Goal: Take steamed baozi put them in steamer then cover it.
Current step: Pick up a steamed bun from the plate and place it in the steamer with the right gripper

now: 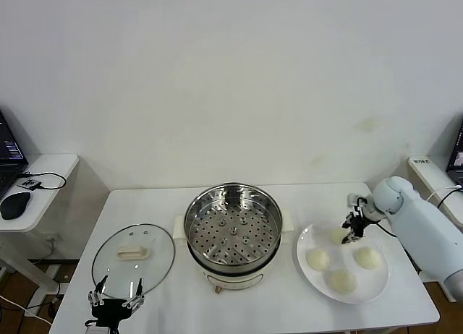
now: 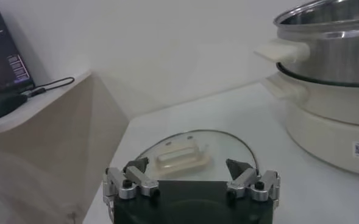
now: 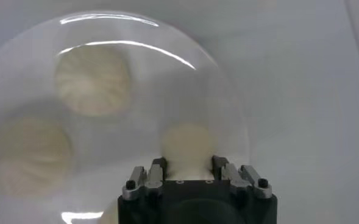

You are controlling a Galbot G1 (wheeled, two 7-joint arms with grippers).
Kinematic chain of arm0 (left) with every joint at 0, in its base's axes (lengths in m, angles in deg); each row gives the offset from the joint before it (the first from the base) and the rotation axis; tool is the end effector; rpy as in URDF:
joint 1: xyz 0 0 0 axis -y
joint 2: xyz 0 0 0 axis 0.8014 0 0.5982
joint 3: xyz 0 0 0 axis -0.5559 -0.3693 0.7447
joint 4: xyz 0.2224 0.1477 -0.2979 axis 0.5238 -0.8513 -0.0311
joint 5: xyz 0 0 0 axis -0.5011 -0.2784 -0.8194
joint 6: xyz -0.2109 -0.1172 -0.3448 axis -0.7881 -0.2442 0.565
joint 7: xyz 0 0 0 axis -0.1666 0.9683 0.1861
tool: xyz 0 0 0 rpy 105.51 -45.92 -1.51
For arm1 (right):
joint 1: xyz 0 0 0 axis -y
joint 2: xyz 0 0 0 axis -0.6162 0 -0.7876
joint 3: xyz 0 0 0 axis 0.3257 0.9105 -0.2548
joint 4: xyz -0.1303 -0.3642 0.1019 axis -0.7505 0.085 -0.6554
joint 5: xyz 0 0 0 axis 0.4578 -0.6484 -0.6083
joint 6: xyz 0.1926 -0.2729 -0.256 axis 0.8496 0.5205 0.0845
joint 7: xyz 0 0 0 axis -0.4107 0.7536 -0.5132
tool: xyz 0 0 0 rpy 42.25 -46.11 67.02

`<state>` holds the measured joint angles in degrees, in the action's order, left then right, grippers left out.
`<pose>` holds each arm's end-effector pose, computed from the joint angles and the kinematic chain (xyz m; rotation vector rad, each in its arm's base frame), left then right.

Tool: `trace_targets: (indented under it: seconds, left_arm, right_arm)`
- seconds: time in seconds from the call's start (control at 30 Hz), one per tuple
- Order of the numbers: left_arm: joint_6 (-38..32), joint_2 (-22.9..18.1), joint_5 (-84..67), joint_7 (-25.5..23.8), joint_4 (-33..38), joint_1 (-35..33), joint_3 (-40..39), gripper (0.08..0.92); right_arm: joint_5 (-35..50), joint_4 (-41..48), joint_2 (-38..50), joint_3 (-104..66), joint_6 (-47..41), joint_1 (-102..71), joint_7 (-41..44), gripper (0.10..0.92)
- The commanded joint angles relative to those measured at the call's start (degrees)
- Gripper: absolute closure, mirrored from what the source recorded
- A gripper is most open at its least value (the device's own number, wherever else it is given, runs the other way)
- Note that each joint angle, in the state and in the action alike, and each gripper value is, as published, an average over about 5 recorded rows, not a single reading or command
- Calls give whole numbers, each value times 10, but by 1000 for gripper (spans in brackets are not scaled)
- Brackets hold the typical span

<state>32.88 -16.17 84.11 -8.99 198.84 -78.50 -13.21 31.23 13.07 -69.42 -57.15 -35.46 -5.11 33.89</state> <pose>0.1487 0.0813 -0.3601 0.1321 -2.7149 -0.4080 0.6242 -0.2485 -0.2292 1.0848 -1.5598 1.1039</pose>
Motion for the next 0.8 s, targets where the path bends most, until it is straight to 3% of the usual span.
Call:
trace_targets:
  seconds: [0.03, 0.23, 0.47, 0.7, 0.8]
  left_arm:
    - [0, 1, 0, 0, 1, 0, 0, 177]
    - [1, 4, -1, 2, 10, 0, 0, 177]
    - [2, 7, -1, 6, 18, 2, 5, 177]
    - [2, 9, -1, 7, 34, 3, 10, 177]
    - [1, 17, 1, 8, 33, 7, 8, 177]
  right_arm:
    - [40, -23, 17, 22, -8, 44, 7, 558]
    - [126, -49, 8, 123, -25, 196, 26, 558]
    - [214, -11, -94, 222, -27, 342, 45, 558]
    - [212, 54, -237, 255, 7, 394, 60, 558]
    - [205, 81, -284, 260, 82, 396, 58, 558]
